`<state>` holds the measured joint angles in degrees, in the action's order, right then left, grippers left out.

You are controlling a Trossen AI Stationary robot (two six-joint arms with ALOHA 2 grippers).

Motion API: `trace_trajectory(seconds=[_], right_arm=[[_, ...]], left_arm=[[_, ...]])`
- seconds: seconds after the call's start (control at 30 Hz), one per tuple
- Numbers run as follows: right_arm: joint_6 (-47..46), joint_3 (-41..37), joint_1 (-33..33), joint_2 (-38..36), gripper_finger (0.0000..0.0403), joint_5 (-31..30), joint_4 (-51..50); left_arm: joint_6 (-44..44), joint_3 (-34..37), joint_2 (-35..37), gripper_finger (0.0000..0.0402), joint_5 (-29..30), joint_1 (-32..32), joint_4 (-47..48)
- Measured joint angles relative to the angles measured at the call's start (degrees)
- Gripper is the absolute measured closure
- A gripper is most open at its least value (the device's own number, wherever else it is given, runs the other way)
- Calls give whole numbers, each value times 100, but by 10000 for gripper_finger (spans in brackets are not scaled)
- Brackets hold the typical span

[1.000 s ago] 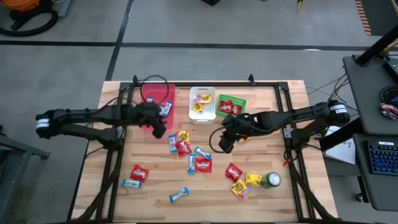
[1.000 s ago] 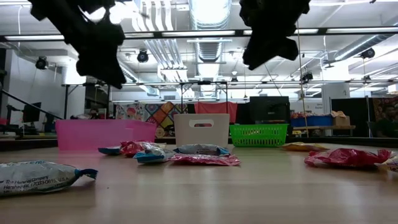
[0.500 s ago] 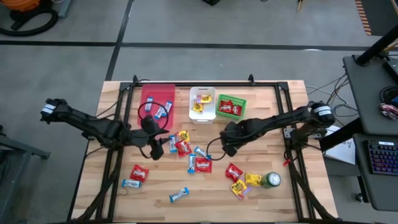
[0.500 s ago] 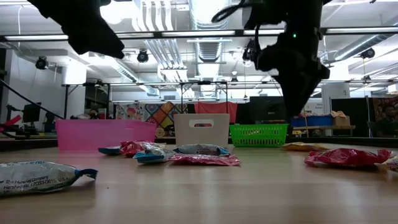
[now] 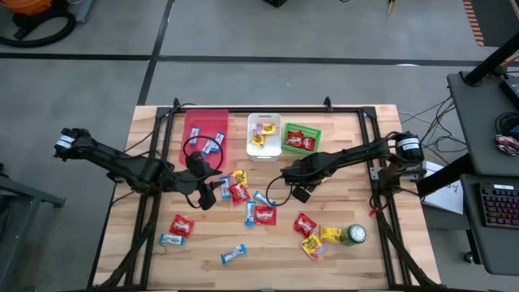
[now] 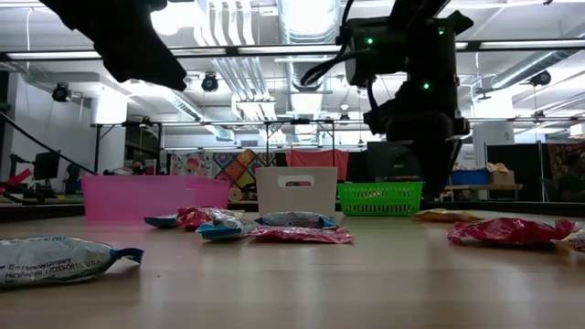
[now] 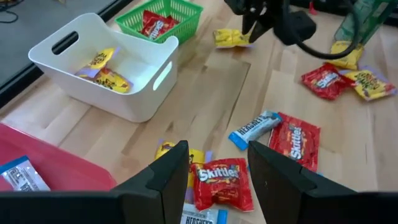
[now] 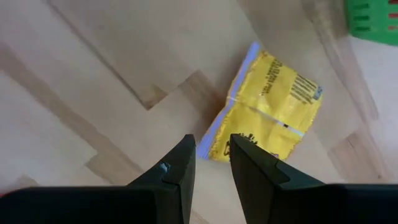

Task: Sort candy
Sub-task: Put the yellow candy into the white bin

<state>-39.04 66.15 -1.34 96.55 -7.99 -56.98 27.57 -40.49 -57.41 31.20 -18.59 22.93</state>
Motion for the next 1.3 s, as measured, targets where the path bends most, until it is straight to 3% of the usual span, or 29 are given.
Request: trace_trajectory(seconds=[0.4,0.5,0.7,0.87,1.0,1.13,1.23,1.3], right_arm=[[-414,-6,85,-63,309,64,12],[-296,-11,170,-63,311,347,14],[-237,-13,175,-63,322,101,140],[-15,-13,177,-63,307,697,371],[62,-17,175,-63,315,357,712],[154,6,106,-63,316,693,1275],[543,99,158,-63,303,388,726],[138,140,305,-63,301,293,174]], left_arm=[[-3,0,-485,253,293,4,-136],[-4,0,-520,253,293,4,-141],[-4,0,-520,253,293,4,-150],[-4,0,-518,253,361,4,-152],[-4,0,-518,253,444,4,-154],[-4,0,-515,253,446,4,-154],[-4,0,-515,253,445,4,-154],[-4,2,-515,253,445,4,-153]])
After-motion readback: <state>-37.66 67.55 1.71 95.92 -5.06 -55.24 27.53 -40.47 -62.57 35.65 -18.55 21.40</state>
